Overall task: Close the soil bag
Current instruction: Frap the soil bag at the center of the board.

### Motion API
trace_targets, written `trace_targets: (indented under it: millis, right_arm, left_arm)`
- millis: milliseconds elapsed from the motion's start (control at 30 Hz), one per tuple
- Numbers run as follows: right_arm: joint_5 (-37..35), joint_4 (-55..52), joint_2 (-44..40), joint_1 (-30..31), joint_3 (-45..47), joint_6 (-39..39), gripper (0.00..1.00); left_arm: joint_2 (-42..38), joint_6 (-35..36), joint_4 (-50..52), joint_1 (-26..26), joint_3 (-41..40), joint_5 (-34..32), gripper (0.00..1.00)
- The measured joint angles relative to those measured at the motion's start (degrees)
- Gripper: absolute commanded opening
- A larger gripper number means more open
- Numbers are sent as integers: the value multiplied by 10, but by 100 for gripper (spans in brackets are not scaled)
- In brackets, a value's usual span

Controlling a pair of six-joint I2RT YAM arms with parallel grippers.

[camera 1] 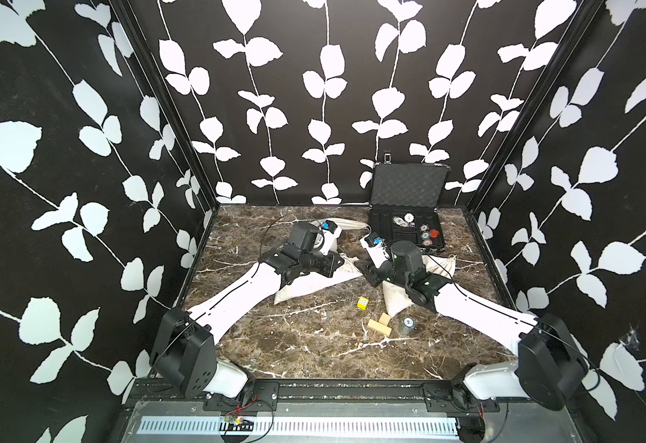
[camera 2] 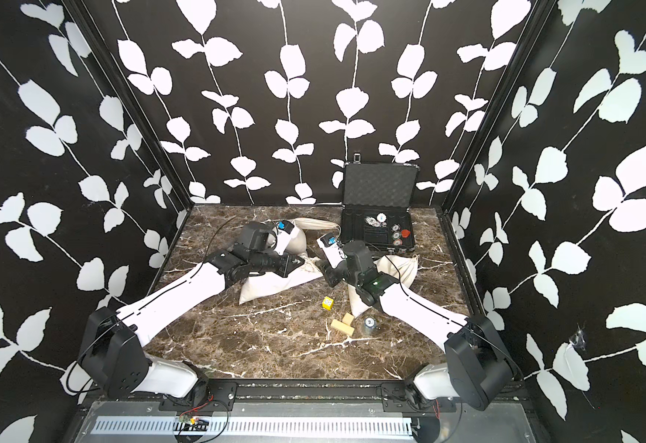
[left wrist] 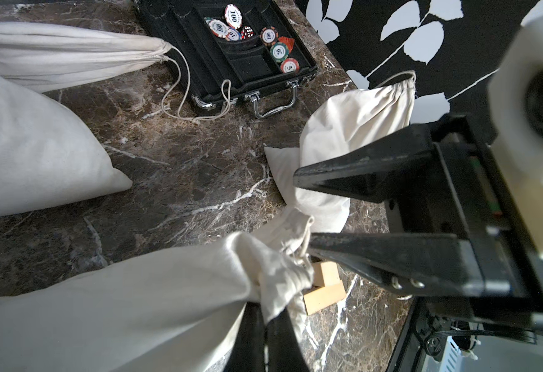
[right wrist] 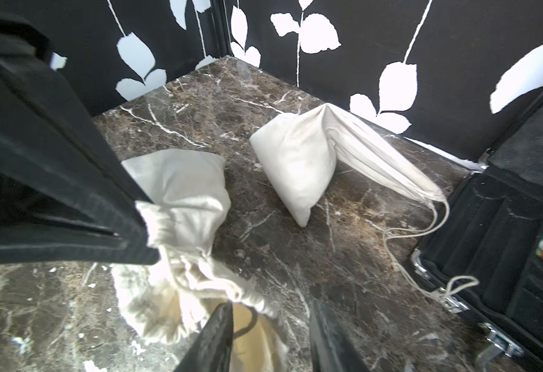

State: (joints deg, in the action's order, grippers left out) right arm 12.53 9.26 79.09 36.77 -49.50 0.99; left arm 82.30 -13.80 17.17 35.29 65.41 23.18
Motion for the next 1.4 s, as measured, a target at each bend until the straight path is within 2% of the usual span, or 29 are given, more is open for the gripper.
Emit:
trace_targets:
  millis: [233, 500, 800, 833, 900, 1033, 1200, 1400]
  right_arm:
    - [4, 14, 16, 0, 0, 3, 37]
    - [-3, 21, 33, 3, 0, 5, 1]
    - [-47, -43, -68, 3, 1, -28, 0]
    - [-47, -48, -78, 4, 1, -30, 0]
    - [-46, -60, -91, 4, -1, -32, 0]
    - [-43, -81, -87, 4, -14, -28, 0]
    - [-1, -83, -64, 4, -48, 2, 0]
    - [66, -65, -25, 4, -91, 44, 0]
  left_arm:
    - [-1, -1, 0, 0, 0, 3, 0]
    - [-9, -1, 0, 0, -3, 3, 0]
    - [-9, -1, -9, 0, -6, -16, 0]
    - [-9, -1, -9, 2, -6, -20, 3]
    - [-9, 2, -9, 4, -6, -24, 19]
    - [-13, 10, -6, 7, -7, -50, 41]
    - [-81, 46, 5, 20, -18, -106, 52]
    - [-171, 97, 10, 42, -18, -160, 57]
